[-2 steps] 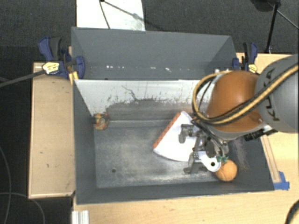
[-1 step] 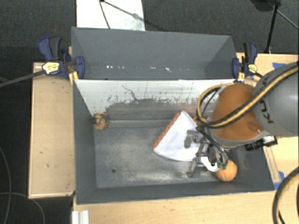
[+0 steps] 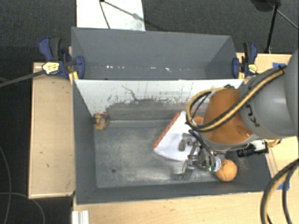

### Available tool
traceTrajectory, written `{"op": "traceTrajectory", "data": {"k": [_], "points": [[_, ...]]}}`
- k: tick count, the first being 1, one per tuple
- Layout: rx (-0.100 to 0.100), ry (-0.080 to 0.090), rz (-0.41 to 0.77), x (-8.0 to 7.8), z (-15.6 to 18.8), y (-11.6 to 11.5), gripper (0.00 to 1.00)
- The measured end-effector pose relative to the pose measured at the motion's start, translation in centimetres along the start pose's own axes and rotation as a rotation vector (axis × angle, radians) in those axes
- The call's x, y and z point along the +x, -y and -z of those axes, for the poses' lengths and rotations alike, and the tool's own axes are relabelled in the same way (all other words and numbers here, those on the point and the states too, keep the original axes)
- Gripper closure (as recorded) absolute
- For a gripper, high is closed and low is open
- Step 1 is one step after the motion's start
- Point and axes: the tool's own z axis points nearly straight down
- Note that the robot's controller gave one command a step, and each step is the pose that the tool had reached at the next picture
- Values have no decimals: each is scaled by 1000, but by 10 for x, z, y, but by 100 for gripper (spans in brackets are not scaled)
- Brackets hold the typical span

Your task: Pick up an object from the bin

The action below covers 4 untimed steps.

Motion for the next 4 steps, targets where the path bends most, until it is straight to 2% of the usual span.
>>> {"op": "traceTrajectory", "data": {"k": [1,2,3,4], "points": [[-2,2,-11,-9,18,-2,0],[-1,2,-7,-5,11,0,0],[-1,3,-79,-16,-6,9,100],[-1,3,-79,-16,-6,9,100]]}}
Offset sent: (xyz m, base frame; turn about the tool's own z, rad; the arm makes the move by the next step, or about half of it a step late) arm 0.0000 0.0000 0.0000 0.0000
